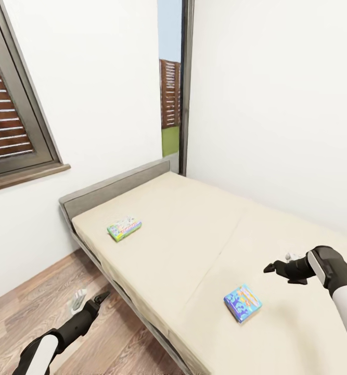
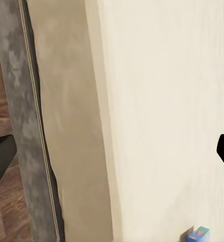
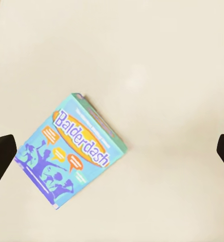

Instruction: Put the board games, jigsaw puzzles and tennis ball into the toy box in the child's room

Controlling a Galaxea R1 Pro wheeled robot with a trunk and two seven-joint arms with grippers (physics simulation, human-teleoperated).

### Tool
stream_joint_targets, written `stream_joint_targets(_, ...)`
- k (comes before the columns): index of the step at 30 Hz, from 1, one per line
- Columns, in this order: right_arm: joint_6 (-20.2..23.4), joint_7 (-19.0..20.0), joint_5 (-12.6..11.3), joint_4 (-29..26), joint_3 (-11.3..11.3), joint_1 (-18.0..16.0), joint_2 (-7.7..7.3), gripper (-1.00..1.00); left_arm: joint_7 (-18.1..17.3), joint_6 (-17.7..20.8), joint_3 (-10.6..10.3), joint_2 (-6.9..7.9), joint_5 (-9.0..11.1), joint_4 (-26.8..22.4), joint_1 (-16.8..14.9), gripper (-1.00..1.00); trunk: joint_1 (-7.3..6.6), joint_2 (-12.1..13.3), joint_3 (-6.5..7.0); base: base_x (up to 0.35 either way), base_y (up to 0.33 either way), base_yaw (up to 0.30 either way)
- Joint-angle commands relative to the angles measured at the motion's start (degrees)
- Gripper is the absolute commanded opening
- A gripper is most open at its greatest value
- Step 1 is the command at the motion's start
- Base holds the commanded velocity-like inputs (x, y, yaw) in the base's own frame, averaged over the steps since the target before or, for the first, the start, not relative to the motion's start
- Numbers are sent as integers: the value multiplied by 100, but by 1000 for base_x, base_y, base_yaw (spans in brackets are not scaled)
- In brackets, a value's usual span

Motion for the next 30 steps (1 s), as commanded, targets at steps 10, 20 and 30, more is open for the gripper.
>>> stream_joint_targets(10, 30, -17, -20, 118, -10, 2, 10, 100, -6, 42, 15, -2, 21, -1, -4, 100, -1, -3, -99, 0, 0, 0)
stream_joint_targets(20, 30, -15, -20, 261, -7, 3, 18, 100, -1, 40, 15, -4, 20, 3, -4, 100, -1, -3, -193, 0, 0, 0)
stream_joint_targets(30, 30, -17, -18, 283, -6, 3, 49, 100, 0, 40, 15, -8, 17, 5, -4, 100, -1, -3, -286, 0, 0, 0)
